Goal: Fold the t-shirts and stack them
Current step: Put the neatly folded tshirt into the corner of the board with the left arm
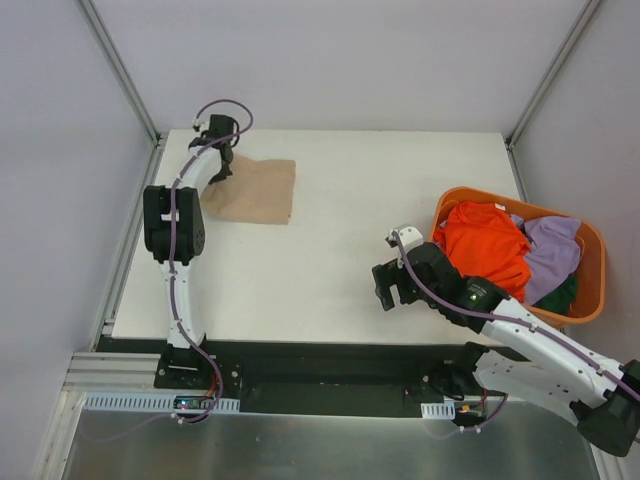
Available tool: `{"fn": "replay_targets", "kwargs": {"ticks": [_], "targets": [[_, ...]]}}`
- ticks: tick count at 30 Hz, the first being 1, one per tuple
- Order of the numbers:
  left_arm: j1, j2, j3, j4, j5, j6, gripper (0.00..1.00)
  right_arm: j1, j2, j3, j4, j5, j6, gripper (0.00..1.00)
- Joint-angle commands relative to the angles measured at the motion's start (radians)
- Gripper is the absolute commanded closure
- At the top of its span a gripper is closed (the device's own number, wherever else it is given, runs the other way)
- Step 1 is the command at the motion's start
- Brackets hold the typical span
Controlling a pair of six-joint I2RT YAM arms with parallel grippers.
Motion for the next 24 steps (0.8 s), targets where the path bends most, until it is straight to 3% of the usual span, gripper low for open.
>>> {"fn": "replay_targets", "kwargs": {"ticks": [1,9,18,24], "targets": [[0.125,0.061,0.213,-0.042,-0.054,0.205,1.0,-0.006,0.023,0.017,0.004,0.034,-0.005,0.04],[0.242,0.193,0.452,-0.048,0.052,0.382,1.0,-0.015,0.104,0.003,0.009,-0.013,0.041,0.04],[0.265,0.295,0.609,-0.048,0.098,0.392,1.0,-0.019,0.163,0.019,-0.006,-0.019,0.116,0.04],[0.268,0.311,0.623,-0.048,0.098,0.371,1.0,-0.018,0.153,0.02,-0.008,-0.021,0.136,0.04]]}}
